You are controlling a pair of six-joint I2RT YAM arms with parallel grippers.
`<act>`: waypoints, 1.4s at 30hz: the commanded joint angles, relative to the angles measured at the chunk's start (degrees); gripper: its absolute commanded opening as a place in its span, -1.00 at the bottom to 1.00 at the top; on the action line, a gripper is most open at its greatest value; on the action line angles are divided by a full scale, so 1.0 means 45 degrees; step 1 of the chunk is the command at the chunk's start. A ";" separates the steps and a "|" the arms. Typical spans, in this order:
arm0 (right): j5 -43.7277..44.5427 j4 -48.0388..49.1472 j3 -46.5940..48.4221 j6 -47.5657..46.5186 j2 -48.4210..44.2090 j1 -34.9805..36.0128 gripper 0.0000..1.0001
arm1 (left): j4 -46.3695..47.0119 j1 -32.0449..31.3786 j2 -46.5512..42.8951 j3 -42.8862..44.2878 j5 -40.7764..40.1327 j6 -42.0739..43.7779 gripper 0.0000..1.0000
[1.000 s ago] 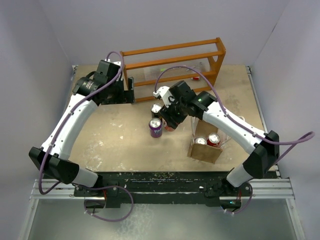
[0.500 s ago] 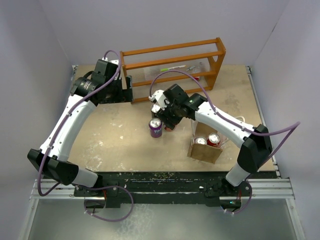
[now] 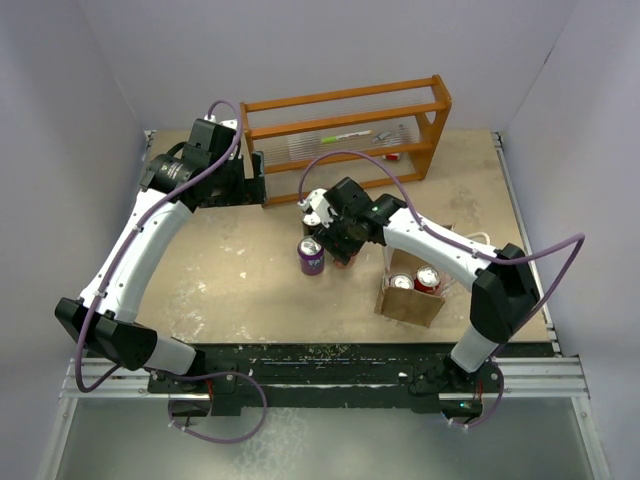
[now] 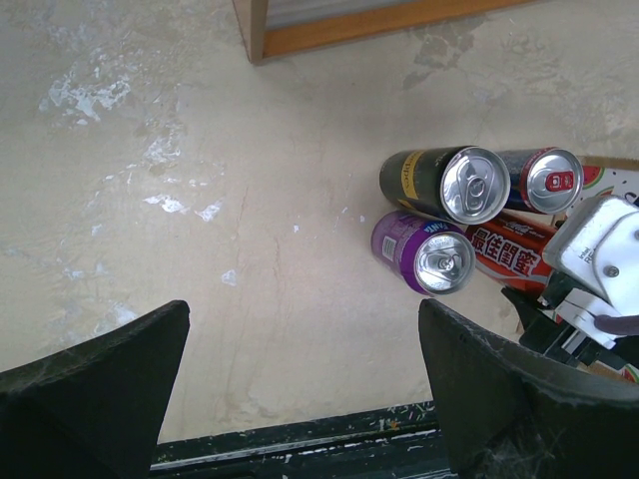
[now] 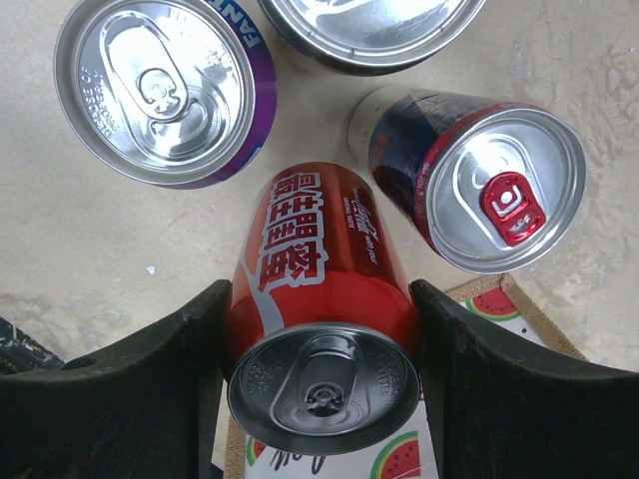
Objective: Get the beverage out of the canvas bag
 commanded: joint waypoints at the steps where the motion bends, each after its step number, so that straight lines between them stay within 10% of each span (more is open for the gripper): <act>1: 0.0245 0.1118 0.0000 0.0105 -0.0152 0.0088 -1.00 | 0.0270 0.0112 -0.0122 0.0325 0.0111 -0.0074 0.98; 25: 0.0046 0.2414 -0.1355 0.0672 0.0315 0.0259 -0.94 | 0.0252 0.0211 -0.0163 0.0224 0.0256 0.0036 0.98; 36: 0.0014 0.2182 -0.1194 0.0732 -0.0440 0.0306 0.50 | 0.0353 0.0193 -0.0298 -0.0051 0.0510 -0.0126 0.98; 42: 0.0053 0.1936 -0.0810 0.1154 -0.1411 0.0308 0.90 | 0.0657 0.0211 -0.0352 -0.0292 0.0822 -0.0379 0.98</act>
